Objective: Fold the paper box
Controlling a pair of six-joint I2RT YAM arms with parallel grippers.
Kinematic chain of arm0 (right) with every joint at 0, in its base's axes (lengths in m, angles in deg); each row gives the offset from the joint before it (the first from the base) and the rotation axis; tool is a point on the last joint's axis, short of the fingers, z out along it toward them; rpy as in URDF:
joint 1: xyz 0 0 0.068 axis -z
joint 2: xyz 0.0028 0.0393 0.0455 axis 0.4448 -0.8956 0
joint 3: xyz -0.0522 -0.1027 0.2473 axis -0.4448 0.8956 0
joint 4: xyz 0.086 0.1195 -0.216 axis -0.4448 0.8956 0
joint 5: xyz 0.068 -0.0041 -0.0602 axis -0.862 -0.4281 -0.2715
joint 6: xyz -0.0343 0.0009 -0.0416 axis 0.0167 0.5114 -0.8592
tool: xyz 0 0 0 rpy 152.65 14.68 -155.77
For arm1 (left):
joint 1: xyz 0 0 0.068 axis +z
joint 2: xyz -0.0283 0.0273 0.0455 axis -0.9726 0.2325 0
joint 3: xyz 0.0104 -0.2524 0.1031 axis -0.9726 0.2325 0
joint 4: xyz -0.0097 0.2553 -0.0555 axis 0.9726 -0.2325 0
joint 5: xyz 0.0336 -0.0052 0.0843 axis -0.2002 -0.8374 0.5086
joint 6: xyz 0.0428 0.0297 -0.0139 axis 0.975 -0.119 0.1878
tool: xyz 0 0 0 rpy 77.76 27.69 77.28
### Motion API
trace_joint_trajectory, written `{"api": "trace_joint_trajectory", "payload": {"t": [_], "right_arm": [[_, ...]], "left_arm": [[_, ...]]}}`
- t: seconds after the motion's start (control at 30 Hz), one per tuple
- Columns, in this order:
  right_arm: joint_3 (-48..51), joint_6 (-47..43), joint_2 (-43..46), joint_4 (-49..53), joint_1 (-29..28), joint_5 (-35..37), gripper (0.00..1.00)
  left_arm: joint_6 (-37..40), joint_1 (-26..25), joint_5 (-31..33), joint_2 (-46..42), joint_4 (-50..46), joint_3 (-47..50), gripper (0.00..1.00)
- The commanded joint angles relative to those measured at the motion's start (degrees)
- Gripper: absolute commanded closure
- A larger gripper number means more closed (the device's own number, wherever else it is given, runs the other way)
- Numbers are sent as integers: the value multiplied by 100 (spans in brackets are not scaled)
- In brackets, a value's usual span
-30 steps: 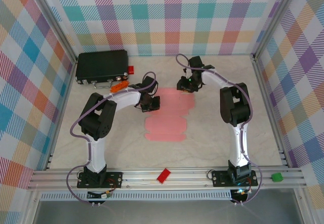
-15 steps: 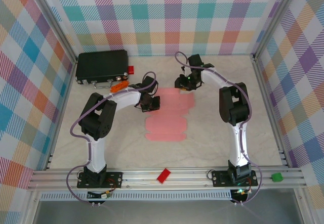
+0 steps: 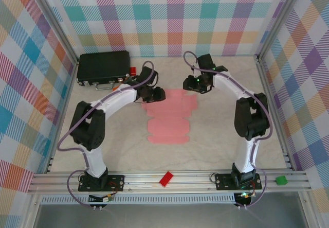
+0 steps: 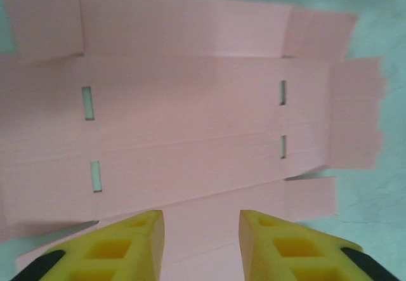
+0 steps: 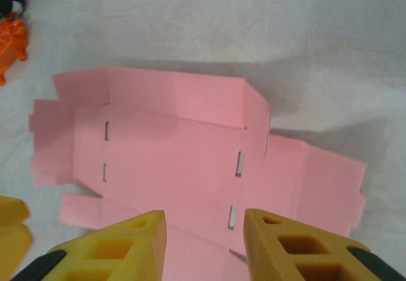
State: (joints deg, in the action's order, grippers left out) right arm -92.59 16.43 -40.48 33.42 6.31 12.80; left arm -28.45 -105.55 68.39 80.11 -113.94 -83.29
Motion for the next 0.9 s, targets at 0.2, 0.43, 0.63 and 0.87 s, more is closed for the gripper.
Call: {"api": "trace_joint_trajectory", "payload": {"t": [0.2,0.43,0.63,0.87], "right_arm": [[721,156,124,-79,-741,-179,71],[1017,340,-125,-360,-1019,-299,76],[1048,404,-352,-368,-1132,-159,77],[1178,420,-481,-395,-1181,-79,77]], "left_arm": [[-165,514,184,-1101,228,1648,55],[-245,563,-11,-1257,515,2164,49],[-365,570,-148,-1076,730,2280,48],[-394,572,-249,-836,828,2278,47]]}}
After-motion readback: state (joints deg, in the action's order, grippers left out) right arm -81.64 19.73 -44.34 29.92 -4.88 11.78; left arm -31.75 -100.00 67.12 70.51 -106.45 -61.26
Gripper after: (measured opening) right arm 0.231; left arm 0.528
